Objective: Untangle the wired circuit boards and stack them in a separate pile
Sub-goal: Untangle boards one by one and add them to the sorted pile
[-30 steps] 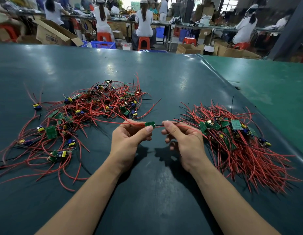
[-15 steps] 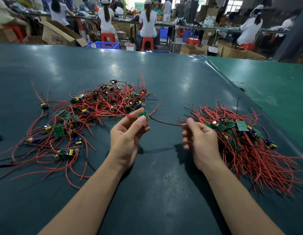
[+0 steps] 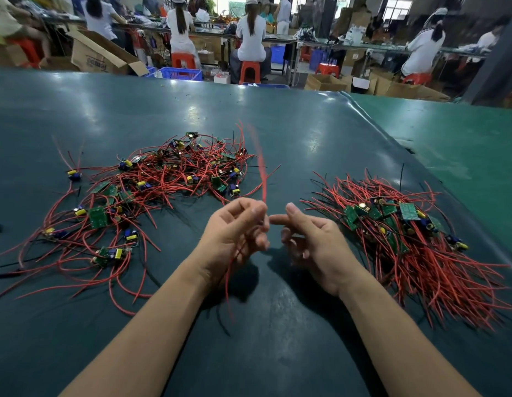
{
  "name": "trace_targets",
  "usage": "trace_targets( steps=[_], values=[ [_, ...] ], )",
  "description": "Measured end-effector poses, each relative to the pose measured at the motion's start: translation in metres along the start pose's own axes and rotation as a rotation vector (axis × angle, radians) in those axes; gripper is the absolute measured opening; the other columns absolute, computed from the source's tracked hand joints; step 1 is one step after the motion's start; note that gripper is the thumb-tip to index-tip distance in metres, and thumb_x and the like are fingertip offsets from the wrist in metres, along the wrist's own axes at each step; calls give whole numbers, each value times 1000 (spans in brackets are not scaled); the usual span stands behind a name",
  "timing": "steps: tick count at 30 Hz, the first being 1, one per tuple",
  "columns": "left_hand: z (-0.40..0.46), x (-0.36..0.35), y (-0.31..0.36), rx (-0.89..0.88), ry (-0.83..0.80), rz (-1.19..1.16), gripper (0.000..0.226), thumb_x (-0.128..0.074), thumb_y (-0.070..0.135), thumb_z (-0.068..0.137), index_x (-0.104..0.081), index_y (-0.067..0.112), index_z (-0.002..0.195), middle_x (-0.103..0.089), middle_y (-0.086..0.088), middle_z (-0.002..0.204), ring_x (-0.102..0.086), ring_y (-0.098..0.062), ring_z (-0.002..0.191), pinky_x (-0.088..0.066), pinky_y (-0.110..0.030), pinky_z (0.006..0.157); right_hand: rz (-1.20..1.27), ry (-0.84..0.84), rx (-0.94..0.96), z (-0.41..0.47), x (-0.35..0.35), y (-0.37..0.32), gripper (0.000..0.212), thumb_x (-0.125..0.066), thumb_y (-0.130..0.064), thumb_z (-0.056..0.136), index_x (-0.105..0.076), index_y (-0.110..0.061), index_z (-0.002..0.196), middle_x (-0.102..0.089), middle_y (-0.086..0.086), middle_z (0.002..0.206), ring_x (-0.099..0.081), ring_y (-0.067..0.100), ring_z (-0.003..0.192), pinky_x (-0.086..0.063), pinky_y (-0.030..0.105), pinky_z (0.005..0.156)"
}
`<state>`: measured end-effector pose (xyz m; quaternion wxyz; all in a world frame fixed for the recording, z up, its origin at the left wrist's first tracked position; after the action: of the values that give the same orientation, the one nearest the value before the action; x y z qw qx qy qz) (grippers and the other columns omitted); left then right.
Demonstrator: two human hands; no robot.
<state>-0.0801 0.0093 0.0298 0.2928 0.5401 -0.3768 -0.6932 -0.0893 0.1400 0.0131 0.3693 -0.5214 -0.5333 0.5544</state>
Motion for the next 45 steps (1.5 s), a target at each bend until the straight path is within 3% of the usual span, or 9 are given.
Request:
trace_targets(
  steps=[6,12,16,21,25,31,34,41,45],
  values=[
    [3,3,-13,-18,73,215,32,-81,28,64,-56,9,69,-55,-5,53,-45,-12,38,-42,-21,41,11,-71,31,-1,-8,-1,36,-73,-39,67,-78,-10,88,-35,-5,52,-25,5,40,-21,13,37],
    [3,5,-19,69,87,248,38,-83,31,60,-61,8,80,-59,-3,57,-49,-11,45,-44,-20,46,89,-42,45,0,-6,-4,18,-65,-24,87,-78,-11,87,-42,-3,53,-29,4,38,-21,11,34],
    [2,4,-17,62,116,334,42,-83,36,60,-68,5,84,-56,1,53,-45,-9,42,-38,-19,44,24,-1,102,1,-4,-6,25,-54,-15,98,-76,-10,87,-47,-4,52,-32,6,38,-23,13,37],
    [1,2,-14,67,88,395,24,-81,37,64,-74,15,72,-61,2,54,-47,-9,42,-39,-19,44,-125,85,182,3,-1,-6,25,-51,-16,101,-75,-18,97,-50,-7,56,-36,7,42,-27,16,39],
    [1,2,-13,61,118,430,24,-79,38,64,-65,19,58,-51,-3,48,-41,-14,44,-33,-30,53,-144,121,293,4,4,-11,28,-54,-15,99,-79,-21,85,-45,-11,52,-35,4,44,-30,15,42],
    [-2,-4,-15,94,13,392,26,-77,24,69,-56,17,53,-44,-3,45,-37,-13,38,-35,-20,44,-162,312,353,13,26,-17,29,-55,-34,87,-77,-23,71,-36,-10,45,-28,8,40,-26,19,42],
    [-3,-6,-16,113,-29,359,33,-82,11,70,-54,16,53,-40,-5,52,-36,-14,39,-35,-19,43,-51,372,353,16,36,-17,32,-55,-27,93,-75,-20,69,-32,-7,45,-25,8,37,-21,20,41],
    [-11,-16,-18,229,-209,119,22,-74,18,66,-55,14,56,-38,-4,54,-33,-12,40,-30,-15,42,291,580,341,16,66,-20,32,-46,-10,102,-61,-6,73,-37,-5,47,-25,5,32,-21,14,36],
    [-7,-5,-7,157,-53,28,14,-77,26,77,-71,14,80,-49,-2,67,-39,-6,40,-32,-14,39,216,499,327,10,56,-26,38,-49,-25,103,-62,-10,70,-41,-5,49,-30,6,32,-21,14,36]
  ],
)
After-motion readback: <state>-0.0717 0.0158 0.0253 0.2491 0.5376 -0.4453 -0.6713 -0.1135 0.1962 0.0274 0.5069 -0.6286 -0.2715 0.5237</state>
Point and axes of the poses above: each hand's wrist, its own z-axis towards the middle knuckle, its own x-axis out of the back of the hand, y = z × x, the point moved 7 cm from there along z, towards the middle knuckle
